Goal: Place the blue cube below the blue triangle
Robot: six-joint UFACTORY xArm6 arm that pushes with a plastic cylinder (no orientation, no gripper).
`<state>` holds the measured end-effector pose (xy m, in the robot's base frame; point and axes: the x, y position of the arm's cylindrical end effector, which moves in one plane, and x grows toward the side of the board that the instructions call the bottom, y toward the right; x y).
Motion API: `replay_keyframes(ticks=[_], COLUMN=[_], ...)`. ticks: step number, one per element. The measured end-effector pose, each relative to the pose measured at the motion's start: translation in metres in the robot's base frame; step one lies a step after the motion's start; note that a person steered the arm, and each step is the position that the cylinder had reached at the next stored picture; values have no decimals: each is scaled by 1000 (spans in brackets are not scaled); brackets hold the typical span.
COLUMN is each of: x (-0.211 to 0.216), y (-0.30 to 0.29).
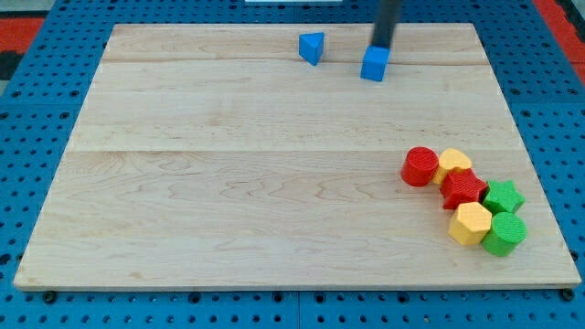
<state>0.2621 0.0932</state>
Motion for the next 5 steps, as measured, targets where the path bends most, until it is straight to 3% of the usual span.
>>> replay_keyframes(ticks=[1,3,4,5], x=[11,14,26,26], y=[-12,91,46,-37])
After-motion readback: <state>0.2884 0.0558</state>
